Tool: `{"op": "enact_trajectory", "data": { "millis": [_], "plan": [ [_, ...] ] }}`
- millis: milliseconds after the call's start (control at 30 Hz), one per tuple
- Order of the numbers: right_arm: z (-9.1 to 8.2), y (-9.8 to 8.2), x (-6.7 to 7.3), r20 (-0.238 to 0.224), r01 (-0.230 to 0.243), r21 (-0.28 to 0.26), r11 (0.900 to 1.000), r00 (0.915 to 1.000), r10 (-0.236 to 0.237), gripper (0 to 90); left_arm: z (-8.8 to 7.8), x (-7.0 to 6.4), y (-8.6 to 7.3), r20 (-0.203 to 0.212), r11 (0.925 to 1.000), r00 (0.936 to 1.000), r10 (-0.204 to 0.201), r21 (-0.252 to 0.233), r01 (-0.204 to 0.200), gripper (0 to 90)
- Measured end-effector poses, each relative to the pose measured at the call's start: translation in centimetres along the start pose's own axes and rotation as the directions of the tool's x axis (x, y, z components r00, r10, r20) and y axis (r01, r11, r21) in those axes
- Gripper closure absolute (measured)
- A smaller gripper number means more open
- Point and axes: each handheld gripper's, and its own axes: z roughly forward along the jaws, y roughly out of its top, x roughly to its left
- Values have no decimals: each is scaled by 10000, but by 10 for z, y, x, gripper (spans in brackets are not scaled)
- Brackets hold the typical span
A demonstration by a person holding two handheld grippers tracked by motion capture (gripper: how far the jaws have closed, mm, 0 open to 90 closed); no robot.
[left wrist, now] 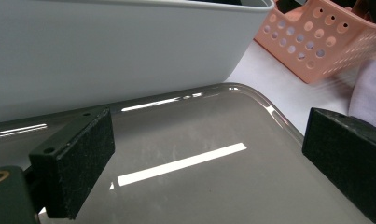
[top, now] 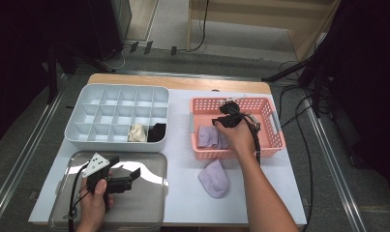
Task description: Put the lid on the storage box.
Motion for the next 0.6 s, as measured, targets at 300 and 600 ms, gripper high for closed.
{"op": "enact_trajectory", "data": {
  "millis": [300, 600],
  "plan": [
    [9, -1, -1, -59, -383, 958, 9947, 9992, 391, 757, 0, 0, 0, 33, 10000, 10000, -29, -5, 29, 29],
    [8, 2, -1, 390, -336, 729, 9968, 9988, 309, 897, 0, 1, 0, 36, 10000, 10000, -38, -12, 38, 29]
  ]
}}
